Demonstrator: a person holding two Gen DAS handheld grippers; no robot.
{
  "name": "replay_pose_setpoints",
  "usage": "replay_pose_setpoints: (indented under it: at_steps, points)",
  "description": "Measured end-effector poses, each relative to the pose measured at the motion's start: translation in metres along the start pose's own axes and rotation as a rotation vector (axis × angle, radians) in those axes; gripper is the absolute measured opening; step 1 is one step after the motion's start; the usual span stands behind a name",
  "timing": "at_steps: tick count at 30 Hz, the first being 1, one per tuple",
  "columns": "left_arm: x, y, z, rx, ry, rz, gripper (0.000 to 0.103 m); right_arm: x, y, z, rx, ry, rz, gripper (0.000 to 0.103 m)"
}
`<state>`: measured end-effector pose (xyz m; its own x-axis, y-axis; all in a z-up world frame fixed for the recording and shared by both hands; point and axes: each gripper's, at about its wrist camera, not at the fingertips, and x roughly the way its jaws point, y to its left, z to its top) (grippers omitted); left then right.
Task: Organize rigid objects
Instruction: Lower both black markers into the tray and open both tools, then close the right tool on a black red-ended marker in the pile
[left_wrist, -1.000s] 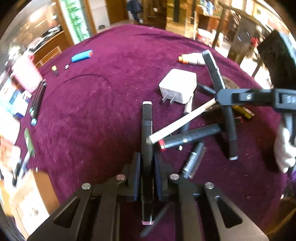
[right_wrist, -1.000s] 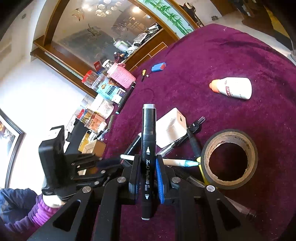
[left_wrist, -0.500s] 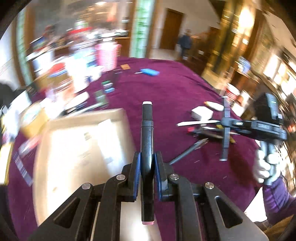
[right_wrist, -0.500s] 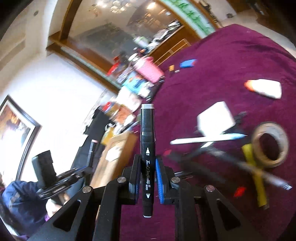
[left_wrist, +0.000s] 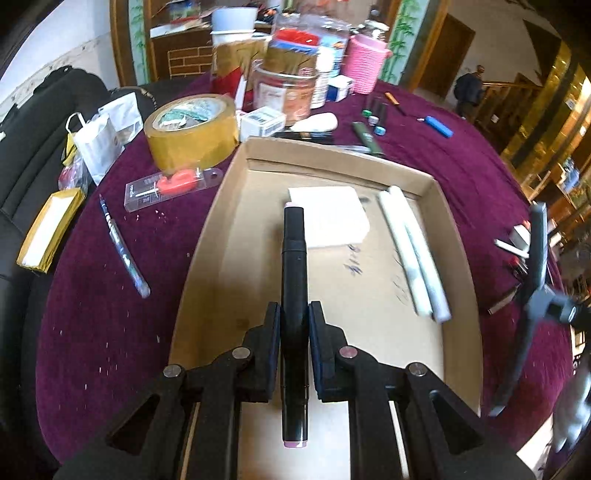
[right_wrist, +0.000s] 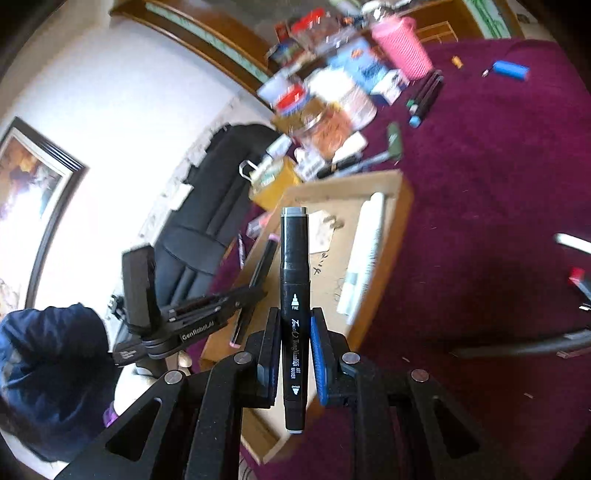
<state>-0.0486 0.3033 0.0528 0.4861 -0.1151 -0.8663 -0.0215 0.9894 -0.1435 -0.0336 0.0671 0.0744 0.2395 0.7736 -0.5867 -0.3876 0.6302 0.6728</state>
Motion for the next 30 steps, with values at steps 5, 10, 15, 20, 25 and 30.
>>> replay_pose_setpoints:
  at_steps: [5, 10, 15, 20, 25, 30]
  points:
    - [0.020, 0.014, 0.021, -0.039, 0.024, 0.028, 0.014, 0.049, 0.000, 0.017, 0.034, 0.053, -0.074, 0.017]
    - [0.023, 0.027, 0.027, -0.077, -0.003, 0.006, 0.017, 0.085, -0.008, 0.040, 0.057, 0.083, -0.157, 0.018]
    - [0.003, 0.029, 0.021, -0.086, -0.079, -0.017, 0.056, 0.092, -0.017, 0.059, 0.062, 0.068, -0.187, 0.021]
    - [-0.029, 0.021, 0.010, -0.079, -0.153, -0.043, 0.065, 0.076, -0.015, 0.056, 0.021, 0.029, -0.203, 0.024]
    - [-0.060, -0.009, -0.006, -0.029, -0.237, -0.029, 0.072, 0.030, 0.005, 0.039, -0.109, -0.076, -0.271, 0.037]
    - [-0.090, -0.062, -0.024, 0.044, -0.350, -0.006, 0.081, -0.045, 0.026, 0.005, -0.220, -0.307, -0.413, 0.075]
